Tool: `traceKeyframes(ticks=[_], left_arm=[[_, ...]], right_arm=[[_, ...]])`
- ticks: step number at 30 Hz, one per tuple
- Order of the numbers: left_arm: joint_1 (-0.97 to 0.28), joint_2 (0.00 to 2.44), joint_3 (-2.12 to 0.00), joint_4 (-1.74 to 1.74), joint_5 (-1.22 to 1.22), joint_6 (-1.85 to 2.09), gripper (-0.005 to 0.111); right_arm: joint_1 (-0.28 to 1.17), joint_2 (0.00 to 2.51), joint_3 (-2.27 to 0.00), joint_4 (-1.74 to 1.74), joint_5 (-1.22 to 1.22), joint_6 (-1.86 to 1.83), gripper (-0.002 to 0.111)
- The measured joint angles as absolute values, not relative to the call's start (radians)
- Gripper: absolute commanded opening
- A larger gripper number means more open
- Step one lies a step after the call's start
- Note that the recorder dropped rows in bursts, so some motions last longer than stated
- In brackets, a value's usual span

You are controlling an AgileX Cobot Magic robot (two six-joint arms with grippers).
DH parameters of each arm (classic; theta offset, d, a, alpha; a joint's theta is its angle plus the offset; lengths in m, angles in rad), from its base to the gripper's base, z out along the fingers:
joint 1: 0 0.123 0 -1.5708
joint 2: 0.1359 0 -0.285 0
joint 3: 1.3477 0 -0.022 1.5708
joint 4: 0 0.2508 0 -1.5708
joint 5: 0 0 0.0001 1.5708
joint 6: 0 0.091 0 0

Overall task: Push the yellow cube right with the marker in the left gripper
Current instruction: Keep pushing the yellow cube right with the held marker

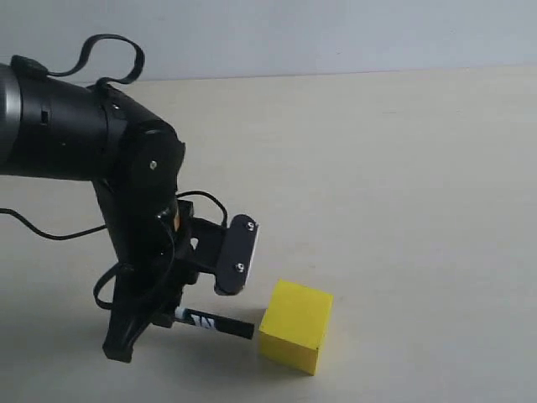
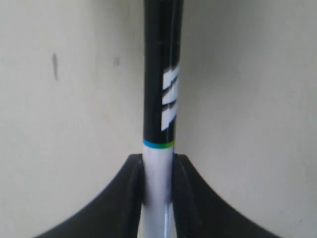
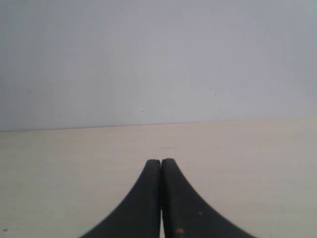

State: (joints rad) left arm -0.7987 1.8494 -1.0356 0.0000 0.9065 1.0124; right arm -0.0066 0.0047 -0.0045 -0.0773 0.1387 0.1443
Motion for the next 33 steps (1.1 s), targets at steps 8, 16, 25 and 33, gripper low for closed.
traceKeyframes(ticks=[8,16,25,33], left_arm=[[-0.866,1.865,-1.076,-0.068,0.910,1.012,0.000],[-0.859,1.868,-1.078,-0.068,1.011,0.780,0.000],[-0.859,1.868,-1.078,-0.062,0.989,0.655,0.000],[-0.863,1.868,-1.078,-0.018,0.930,0.658,0.000]], right_arm=[[-0.007,0.005,-0.004,-0.077,0.139,0.144,0.000],[-0.007,0.005,-0.004,-0.077,0.139,0.144,0.000],[-0.007,0.005,-0.004,-0.077,0.139,0.144,0.000],[-0.007,0.005,-0.004,-0.077,0.139,0.144,0.000]])
